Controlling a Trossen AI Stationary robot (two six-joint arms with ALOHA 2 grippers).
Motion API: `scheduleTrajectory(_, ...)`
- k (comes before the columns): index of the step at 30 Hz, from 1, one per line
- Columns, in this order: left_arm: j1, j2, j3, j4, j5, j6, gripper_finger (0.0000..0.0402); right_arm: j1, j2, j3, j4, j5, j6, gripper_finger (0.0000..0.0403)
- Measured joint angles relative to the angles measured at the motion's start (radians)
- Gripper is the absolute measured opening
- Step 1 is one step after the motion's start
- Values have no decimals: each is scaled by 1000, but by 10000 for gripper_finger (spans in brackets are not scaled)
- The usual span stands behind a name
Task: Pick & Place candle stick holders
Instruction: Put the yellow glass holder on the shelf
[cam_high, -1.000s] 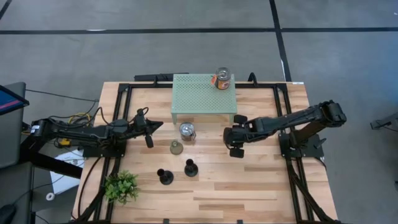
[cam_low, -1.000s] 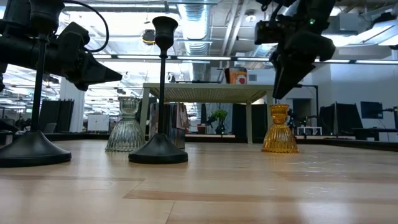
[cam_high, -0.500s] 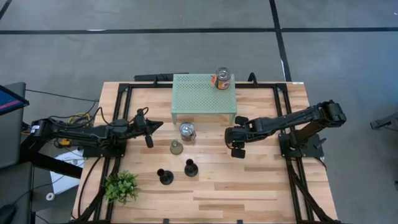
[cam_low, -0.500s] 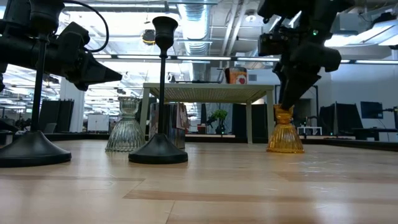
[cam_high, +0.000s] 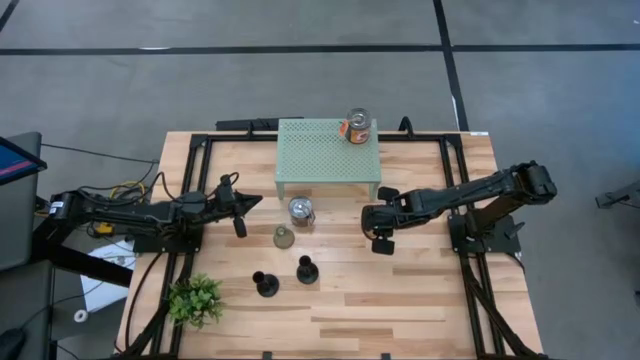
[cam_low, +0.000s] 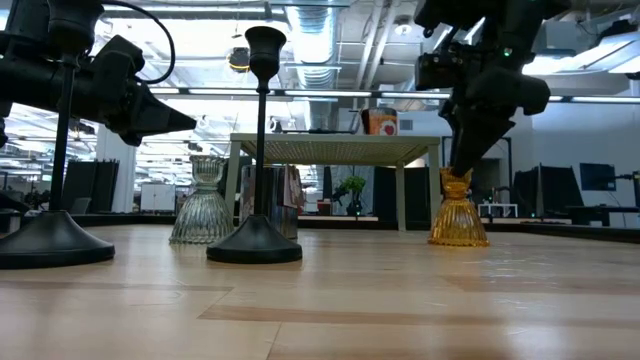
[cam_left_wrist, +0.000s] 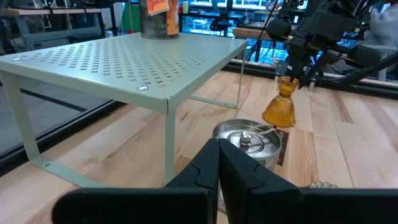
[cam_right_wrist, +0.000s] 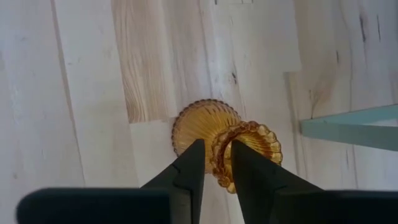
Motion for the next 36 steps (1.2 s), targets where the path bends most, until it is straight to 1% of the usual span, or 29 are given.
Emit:
scheduleTrajectory(11, 0, 0, 0, 0, 0, 0, 8, 0, 0, 0, -1, 0, 0, 49)
scheduleTrajectory(19, 0, 0, 0, 0, 0, 0, 8, 0, -2, 2, -7, 7, 0, 11)
scheduleTrajectory(31, 0, 0, 0, 0, 0, 0, 8, 1, -2, 2, -8, 5, 0, 5)
scheduleTrajectory(36, 0, 0, 0, 0, 0, 0, 8, 23, -2, 2, -10, 3, -1, 4)
